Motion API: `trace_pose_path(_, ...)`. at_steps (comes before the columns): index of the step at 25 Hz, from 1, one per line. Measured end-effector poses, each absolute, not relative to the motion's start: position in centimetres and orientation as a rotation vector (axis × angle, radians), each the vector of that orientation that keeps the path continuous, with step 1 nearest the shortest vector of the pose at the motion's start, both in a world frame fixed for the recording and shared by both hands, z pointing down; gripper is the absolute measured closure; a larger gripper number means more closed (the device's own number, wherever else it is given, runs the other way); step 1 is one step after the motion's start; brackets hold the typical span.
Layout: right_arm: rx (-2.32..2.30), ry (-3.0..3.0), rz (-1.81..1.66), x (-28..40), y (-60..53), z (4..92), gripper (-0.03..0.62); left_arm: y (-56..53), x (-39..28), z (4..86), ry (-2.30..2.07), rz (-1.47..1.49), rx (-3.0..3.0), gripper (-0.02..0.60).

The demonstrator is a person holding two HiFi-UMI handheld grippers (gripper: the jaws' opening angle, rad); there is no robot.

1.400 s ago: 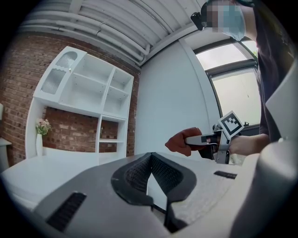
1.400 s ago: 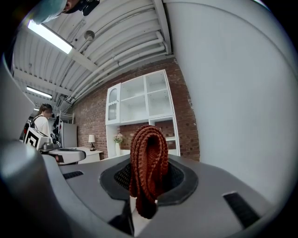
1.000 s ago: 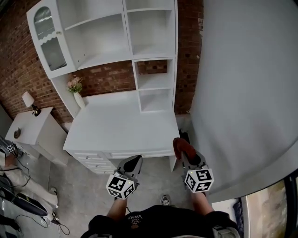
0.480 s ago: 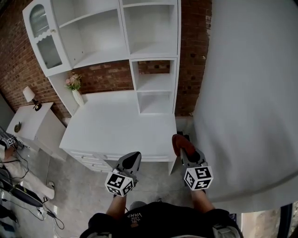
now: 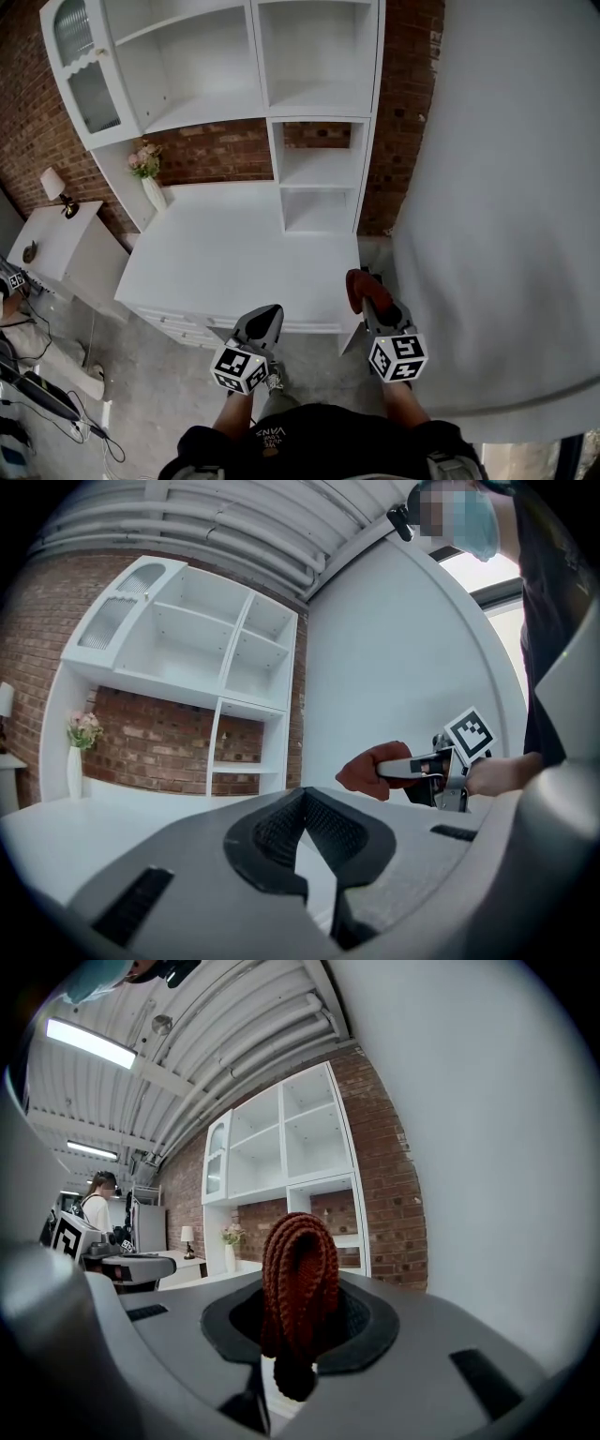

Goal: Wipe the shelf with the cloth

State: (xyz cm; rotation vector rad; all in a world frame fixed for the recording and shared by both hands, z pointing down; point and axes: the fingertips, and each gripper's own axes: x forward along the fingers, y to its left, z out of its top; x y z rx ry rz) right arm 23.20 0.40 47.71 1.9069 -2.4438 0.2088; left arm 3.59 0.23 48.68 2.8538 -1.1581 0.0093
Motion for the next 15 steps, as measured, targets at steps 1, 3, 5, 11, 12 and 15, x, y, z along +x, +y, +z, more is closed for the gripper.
trace_pose_path(1, 1.916, -2.439, 0.201, 23.0, -0.3, 47.5, 0.508, -0.5, 3.4, 48.7, -1.147, 0.006, 2.858, 0.574)
trace_pose_path(3, 1.939, -2.426, 0.187, 22.4, -1.8, 47.1, 0.508, -2.0, 3.0, 48.5, -1.12, 0.004, 2.874, 0.574)
trace_pose_path(5, 1.959, -2.413, 0.179, 21.7, -3.4, 46.7, 0.508, -3.7, 2.5, 48.3, -1.093, 0.001, 2.889, 0.574)
trace_pose_path(11, 2.01, -2.381, 0.136, 19.3, -9.0, 45.3, 0.508, -9.3, 0.9, 47.5, -1.001, -0.009, 2.932, 0.574)
trace_pose_path(12, 2.016, -2.376, 0.133, 18.9, -9.9, 45.2, 0.508, -10.2, 0.6, 47.5, -0.989, -0.01, 2.934, 0.574)
trace_pose_path(15, 2.028, -2.362, 0.135, 17.4, -12.7, 45.4, 0.508, -12.8, -0.8, 47.7, -0.961, -0.006, 2.94, 0.574)
